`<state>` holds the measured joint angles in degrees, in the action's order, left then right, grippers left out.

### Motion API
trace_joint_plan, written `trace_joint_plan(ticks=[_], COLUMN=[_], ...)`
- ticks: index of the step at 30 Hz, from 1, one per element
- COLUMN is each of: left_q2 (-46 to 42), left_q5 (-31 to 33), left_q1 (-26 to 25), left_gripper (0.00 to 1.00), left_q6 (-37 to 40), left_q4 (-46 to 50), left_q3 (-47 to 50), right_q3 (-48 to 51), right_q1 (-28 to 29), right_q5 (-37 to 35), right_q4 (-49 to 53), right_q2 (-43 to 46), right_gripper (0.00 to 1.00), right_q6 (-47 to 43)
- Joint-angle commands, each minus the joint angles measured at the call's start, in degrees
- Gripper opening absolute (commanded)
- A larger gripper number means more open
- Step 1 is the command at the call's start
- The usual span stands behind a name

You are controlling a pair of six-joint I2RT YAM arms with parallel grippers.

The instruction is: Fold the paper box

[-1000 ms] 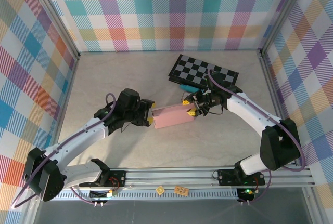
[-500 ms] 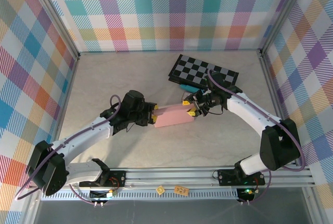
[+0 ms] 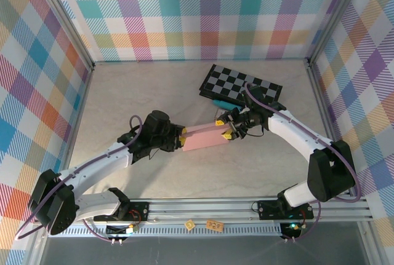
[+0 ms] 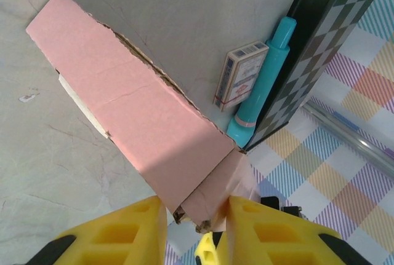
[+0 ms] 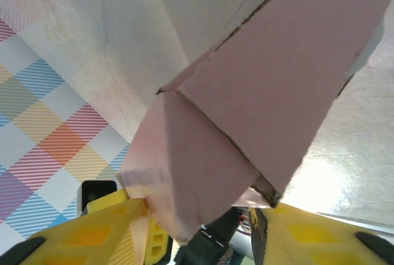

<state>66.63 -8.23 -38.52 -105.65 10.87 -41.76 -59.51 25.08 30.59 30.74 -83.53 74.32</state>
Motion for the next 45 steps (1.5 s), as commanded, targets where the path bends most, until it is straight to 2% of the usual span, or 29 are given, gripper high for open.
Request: trace_joint_plan(ticks=[1, 6, 14, 32, 40, 45], left_q2=[-0.4, -0.2, 0.0, 0.4, 0.4, 0.5], left_q5=[1.4, 1.4, 1.0, 0.7, 0.7, 0.6], left_q1=[-0.5, -0.7, -0.7, -0.8, -0.9, -0.9], left_gripper=[0.28, 0.23, 0.22, 0.20, 0.20, 0.19], left_q6=[-0.3, 0.2, 0.3, 0.4, 0.2, 0.2], left_q4=[2.8, 2.5, 2.2, 1.6, 1.4, 1.2], left_q3=[2.0, 2.0, 2.0, 2.0, 2.3, 2.5], right_q3=[-0.2, -1.7, 1.2, 7.0, 8.9, 9.9], right_q1=[-0.4, -2.0, -6.4, -7.9, -7.9, -7.9], right_q5=[-2.0, -2.2, -0.7, -0.7, -1.4, -4.2], right_q4=[4.7, 6.7, 4.3, 2.6, 5.2, 9.1], right_q2=[0.6, 2.8, 5.2, 7.1, 6.9, 6.6], right_gripper=[0.52, 0.62, 0.63, 0.37, 0.31, 0.30], right_q6=[-2.7, -5.8, -4.4, -2.9, -5.7, -8.2])
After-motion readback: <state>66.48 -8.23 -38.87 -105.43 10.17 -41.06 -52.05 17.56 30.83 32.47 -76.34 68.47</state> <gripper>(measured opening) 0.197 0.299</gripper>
